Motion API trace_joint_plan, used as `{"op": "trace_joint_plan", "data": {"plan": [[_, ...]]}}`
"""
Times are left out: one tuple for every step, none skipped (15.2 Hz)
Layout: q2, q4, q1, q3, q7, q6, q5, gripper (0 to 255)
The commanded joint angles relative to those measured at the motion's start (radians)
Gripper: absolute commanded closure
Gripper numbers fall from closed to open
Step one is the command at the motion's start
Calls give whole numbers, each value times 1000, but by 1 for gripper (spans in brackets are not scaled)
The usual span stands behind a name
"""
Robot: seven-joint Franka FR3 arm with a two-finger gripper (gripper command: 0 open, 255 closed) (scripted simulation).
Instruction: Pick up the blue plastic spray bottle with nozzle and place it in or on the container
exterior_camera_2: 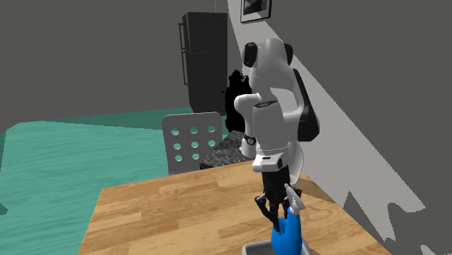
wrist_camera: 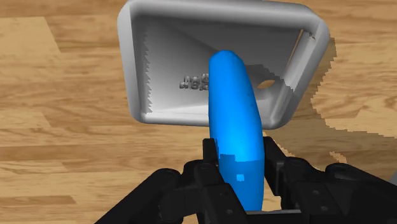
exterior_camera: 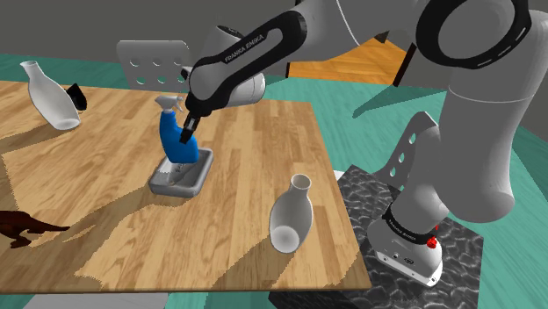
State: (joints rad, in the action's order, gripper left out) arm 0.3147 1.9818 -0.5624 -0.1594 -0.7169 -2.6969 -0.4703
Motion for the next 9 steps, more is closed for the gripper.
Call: {"op": "trace_joint_plan", "data": {"plan": [[1,1,1,1,-2,-2,-2,255],[1,1,1,1,-2,-2,-2,255],[1,1,1,1,-2,-2,-2,255],[1,1,1,1,-2,-2,-2,255],[1,1,1,1,-2,-2,-2,255],[1,1,1,1,-2,-2,-2,255],[1,1,1,1,-2,-2,-2,0],[1,1,1,1,-2,-2,-2,0],[1,1,1,1,-2,-2,-2,0]]}}
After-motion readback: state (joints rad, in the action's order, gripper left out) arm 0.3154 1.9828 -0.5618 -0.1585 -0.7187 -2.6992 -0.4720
